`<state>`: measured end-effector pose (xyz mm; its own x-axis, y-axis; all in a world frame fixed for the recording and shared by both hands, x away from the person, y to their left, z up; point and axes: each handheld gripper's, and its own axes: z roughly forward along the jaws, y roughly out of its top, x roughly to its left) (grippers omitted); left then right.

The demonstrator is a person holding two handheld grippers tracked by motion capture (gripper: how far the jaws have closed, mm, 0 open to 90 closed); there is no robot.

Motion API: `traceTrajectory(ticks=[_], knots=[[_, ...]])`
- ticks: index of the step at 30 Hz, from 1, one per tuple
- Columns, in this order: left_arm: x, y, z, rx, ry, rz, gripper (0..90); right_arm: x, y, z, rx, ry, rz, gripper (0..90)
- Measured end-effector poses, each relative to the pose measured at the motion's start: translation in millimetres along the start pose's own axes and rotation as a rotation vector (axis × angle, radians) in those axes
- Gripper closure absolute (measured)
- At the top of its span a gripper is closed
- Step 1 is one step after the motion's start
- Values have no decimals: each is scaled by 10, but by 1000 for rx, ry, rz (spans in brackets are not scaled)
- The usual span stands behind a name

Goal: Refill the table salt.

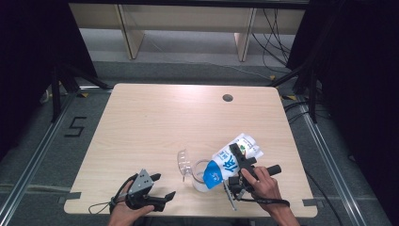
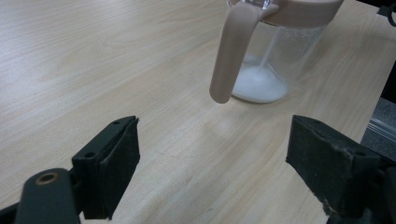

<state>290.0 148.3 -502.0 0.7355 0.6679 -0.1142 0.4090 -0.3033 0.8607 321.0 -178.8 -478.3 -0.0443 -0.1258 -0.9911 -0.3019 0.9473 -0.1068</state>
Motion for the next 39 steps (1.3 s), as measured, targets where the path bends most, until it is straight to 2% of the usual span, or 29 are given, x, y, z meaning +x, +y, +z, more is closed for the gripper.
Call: traceTrajectory(ticks=[6,8,9,11,13,18,19,21,24,26,27,28,32,33,34,35,36,37,38,39], knots=[[4,2,2,0,-3,8,166,11,2,-2,7,-1,7,513],[-1,0,1,-1,0,0,166,-44,13,0,-2,0,-65,513],[-1,0,1,-1,0,0,166,-44,13,0,-2,0,-65,513],[4,1,2,0,-3,8,166,-27,8,-3,2,1,-36,515],[-2,0,1,0,0,-1,166,-42,10,1,-5,-3,-58,516],[5,2,2,1,-3,8,166,-37,4,5,-11,-12,-54,517],[4,1,2,0,-3,8,166,-1,-1,-5,5,-8,-2,518],[-1,0,1,0,0,0,166,-2,-2,-4,7,-7,-1,518],[0,0,0,0,0,-1,166,-3,-4,-5,7,-10,-7,519],[-1,1,1,0,-2,2,166,-32,3,-2,-3,-20,-52,521],[-1,1,1,0,-2,2,166,-32,3,-2,-3,-20,-52,521],[2,0,3,-3,-5,1,166,-7,-1,-5,8,-11,-15,523],[2,-1,1,-4,-5,0,166,-6,-5,-4,11,-9,-9,523],[1,0,2,-4,-5,0,166,-27,-1,0,7,-10,-41,523],[1,0,2,-4,-5,0,166,-27,-1,0,7,-10,-41,523],[3,1,3,-3,-7,4,166,-44,3,5,-6,-18,-67,523],[3,2,1,0,-3,9,166,-6,-3,-6,12,-13,-12,523],[3,3,1,0,-3,9,166,-11,0,-9,15,-9,-16,524],[4,3,1,0,-3,9,166,-46,9,-6,8,-11,-63,525],[4,3,1,0,-3,9,166,-54,9,3,-8,-20,-76,526]])
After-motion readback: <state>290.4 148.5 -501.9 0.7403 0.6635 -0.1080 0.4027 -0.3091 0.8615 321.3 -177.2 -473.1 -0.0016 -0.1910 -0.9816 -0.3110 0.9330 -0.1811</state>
